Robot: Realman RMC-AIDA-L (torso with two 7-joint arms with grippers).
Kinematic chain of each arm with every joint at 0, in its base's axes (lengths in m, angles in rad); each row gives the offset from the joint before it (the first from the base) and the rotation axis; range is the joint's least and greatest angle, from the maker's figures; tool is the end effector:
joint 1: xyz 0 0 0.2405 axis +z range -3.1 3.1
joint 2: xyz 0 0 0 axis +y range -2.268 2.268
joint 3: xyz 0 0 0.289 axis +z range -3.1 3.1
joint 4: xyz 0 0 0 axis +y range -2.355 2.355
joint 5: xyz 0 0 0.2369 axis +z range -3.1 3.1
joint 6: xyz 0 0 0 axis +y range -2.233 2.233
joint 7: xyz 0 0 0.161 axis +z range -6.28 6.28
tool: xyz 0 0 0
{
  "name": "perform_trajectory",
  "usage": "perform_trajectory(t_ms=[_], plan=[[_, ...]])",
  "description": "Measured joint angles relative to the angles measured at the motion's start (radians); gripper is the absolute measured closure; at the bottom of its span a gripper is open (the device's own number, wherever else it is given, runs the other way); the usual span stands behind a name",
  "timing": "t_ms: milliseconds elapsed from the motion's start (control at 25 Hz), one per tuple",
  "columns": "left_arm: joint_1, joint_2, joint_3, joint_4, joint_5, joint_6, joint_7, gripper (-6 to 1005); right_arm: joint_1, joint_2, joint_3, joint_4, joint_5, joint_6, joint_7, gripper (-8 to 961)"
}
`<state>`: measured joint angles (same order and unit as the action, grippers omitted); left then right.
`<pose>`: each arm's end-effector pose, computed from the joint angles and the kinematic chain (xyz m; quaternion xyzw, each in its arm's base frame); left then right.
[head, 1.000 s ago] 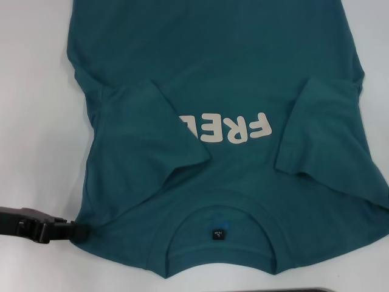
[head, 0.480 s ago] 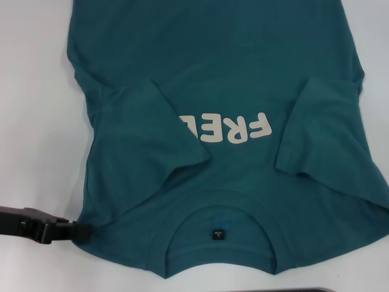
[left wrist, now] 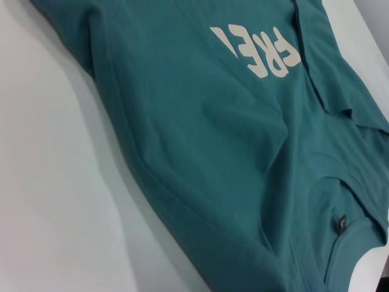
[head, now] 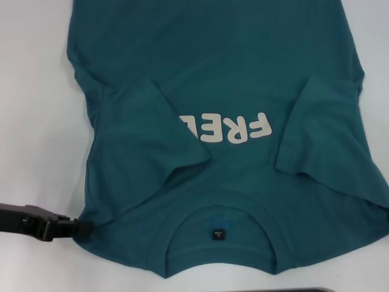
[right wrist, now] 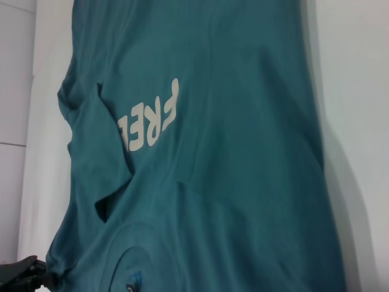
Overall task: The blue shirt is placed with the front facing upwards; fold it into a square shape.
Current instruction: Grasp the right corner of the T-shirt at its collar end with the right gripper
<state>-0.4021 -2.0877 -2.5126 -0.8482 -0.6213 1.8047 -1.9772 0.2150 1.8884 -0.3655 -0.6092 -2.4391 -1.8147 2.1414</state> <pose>-0.3690 0.2789 -0.0153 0.8539 0.5190 0.0371 0.0107 0.4544 0.2014 0.0577 -0.6771 0.7169 0.1577 0.0517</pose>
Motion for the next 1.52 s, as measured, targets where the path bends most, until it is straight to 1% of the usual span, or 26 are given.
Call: perform_trajectory(t_ms=[320, 480, 760, 1000, 1200, 1400, 1520], plan=[[0.0, 0.001, -0.004, 0.0, 0.001, -0.002, 0.0, 919, 0.022, 0.012, 0.0, -0.005, 0.0, -0.001, 0.0, 117], [0.0, 0.002, -0.006, 0.0, 0.001, -0.002, 0.0, 920, 0.025, 0.012, 0.0, -0.007, 0.001, 0.003, 0.0, 123], [-0.002, 0.003, -0.002, 0.0, -0.001, -0.005, 0.002, 920, 0.029, 0.006, -0.004, -0.007, 0.0, 0.002, 0.006, 133], [-0.003, 0.003, 0.0, 0.0, -0.004, -0.006, 0.004, 919, 0.03, 0.005, -0.006, -0.004, -0.002, 0.002, 0.01, 361], [-0.003, 0.002, 0.0, 0.0, -0.004, -0.007, 0.005, 919, 0.031, 0.004, -0.006, -0.002, -0.002, 0.001, 0.011, 575], [-0.003, 0.002, 0.002, 0.0, -0.002, -0.007, 0.005, 919, 0.027, 0.005, -0.006, -0.001, -0.003, 0.003, 0.011, 817], [-0.003, 0.002, -0.001, 0.0, -0.001, -0.007, 0.005, 920, 0.021, 0.006, -0.006, -0.001, -0.008, 0.004, 0.011, 856]])
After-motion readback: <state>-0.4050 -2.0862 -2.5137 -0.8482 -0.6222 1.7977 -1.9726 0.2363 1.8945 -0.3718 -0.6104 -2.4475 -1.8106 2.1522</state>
